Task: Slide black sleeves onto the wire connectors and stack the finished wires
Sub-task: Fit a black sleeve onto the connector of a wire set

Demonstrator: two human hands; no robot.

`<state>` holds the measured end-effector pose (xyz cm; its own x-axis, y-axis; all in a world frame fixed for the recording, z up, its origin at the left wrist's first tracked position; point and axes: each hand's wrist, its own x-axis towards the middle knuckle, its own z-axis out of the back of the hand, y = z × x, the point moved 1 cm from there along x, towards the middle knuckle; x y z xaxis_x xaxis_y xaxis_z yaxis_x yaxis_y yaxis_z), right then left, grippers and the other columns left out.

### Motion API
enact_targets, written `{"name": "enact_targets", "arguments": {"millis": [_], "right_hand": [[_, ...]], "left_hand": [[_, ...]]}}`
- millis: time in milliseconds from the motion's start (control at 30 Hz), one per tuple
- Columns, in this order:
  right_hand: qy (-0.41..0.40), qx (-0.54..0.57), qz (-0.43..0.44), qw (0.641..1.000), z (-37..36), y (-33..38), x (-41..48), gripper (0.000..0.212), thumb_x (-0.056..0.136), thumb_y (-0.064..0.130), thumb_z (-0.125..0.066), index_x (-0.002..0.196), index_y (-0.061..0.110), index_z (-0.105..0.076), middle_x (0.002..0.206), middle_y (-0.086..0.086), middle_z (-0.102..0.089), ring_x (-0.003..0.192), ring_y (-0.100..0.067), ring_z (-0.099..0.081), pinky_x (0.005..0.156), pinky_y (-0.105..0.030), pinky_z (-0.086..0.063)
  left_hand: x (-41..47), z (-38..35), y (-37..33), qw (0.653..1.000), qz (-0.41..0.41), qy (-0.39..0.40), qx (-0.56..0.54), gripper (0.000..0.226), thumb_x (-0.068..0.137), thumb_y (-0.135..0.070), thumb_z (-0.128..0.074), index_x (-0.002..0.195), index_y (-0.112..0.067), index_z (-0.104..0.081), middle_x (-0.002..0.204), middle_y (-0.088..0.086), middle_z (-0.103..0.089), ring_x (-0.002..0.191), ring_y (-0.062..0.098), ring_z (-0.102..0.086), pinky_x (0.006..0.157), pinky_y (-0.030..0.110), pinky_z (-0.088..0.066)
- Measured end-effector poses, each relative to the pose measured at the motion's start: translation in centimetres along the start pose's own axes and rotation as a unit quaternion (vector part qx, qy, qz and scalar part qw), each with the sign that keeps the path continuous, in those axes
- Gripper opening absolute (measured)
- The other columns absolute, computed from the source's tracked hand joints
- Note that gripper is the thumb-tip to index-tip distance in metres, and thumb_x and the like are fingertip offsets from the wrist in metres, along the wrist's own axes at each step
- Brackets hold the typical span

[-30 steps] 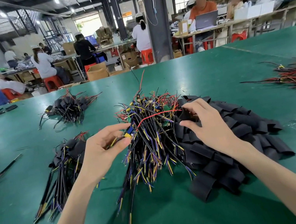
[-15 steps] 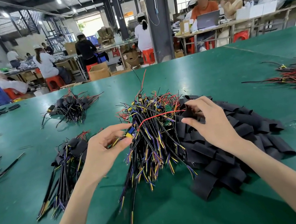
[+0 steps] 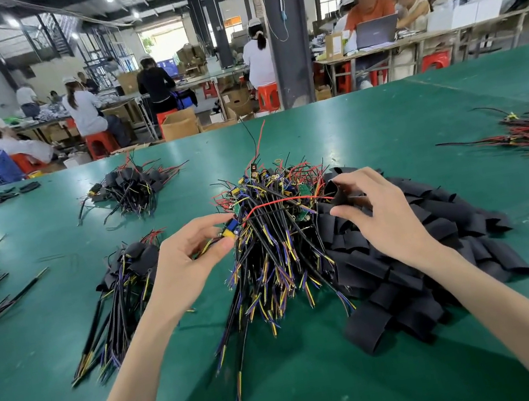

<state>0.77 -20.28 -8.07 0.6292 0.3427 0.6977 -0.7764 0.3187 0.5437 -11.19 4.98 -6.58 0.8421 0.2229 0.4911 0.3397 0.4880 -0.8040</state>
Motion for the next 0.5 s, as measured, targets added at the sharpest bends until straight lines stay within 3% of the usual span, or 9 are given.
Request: {"name": "enact_targets", "arguments": {"millis": [133,233,367,500], "right_hand": [[0.002,0.02,0.0,1.0,0.0,0.03,-0.02,0.037,0.08,0.002,-0.07,0.115,0.009,-0.06,0.107,-0.002,-0.055,0.097,-0.019,-0.056,0.091,-0.042,-0.047],[0.004,0.038,0.009,0.999,-0.04,0.05,-0.02,0.038,0.08,-0.004,-0.067,0.114,0.01,-0.06,0.107,0.001,-0.054,0.098,-0.016,-0.056,0.093,-0.041,-0.048],[0.007,0.043,0.021,0.999,-0.23,0.15,-0.05,0.038,0.079,-0.005,-0.068,0.114,0.01,-0.06,0.107,0.003,-0.053,0.099,-0.017,-0.056,0.093,-0.044,-0.048],[0.004,0.005,0.019,1.0,-0.15,0.25,-0.04,0.036,0.08,0.002,-0.07,0.114,0.01,-0.06,0.107,0.002,-0.053,0.099,-0.018,-0.056,0.093,-0.039,-0.047]], "left_hand": [[-0.03,0.0,-0.07,1.0,-0.001,-0.002,0.005,0.036,0.081,0.0,-0.069,0.102,-0.029,-0.067,0.084,0.012,-0.067,0.078,0.012,-0.055,0.079,0.026,-0.041],[-0.06,0.03,-0.08,1.0,0.004,-0.007,0.002,0.035,0.082,0.0,-0.068,0.103,-0.029,-0.066,0.085,0.012,-0.067,0.077,0.01,-0.056,0.078,0.021,-0.042],[-0.03,0.02,-0.08,1.0,0.004,-0.002,0.0,0.035,0.082,0.0,-0.068,0.103,-0.028,-0.066,0.086,0.015,-0.067,0.079,0.017,-0.055,0.078,0.029,-0.041],[-0.06,-0.1,-0.09,1.0,0.0,0.011,0.001,0.038,0.08,-0.001,-0.07,0.099,-0.034,-0.068,0.081,0.007,-0.064,0.078,0.013,-0.054,0.08,0.024,-0.041]]}}
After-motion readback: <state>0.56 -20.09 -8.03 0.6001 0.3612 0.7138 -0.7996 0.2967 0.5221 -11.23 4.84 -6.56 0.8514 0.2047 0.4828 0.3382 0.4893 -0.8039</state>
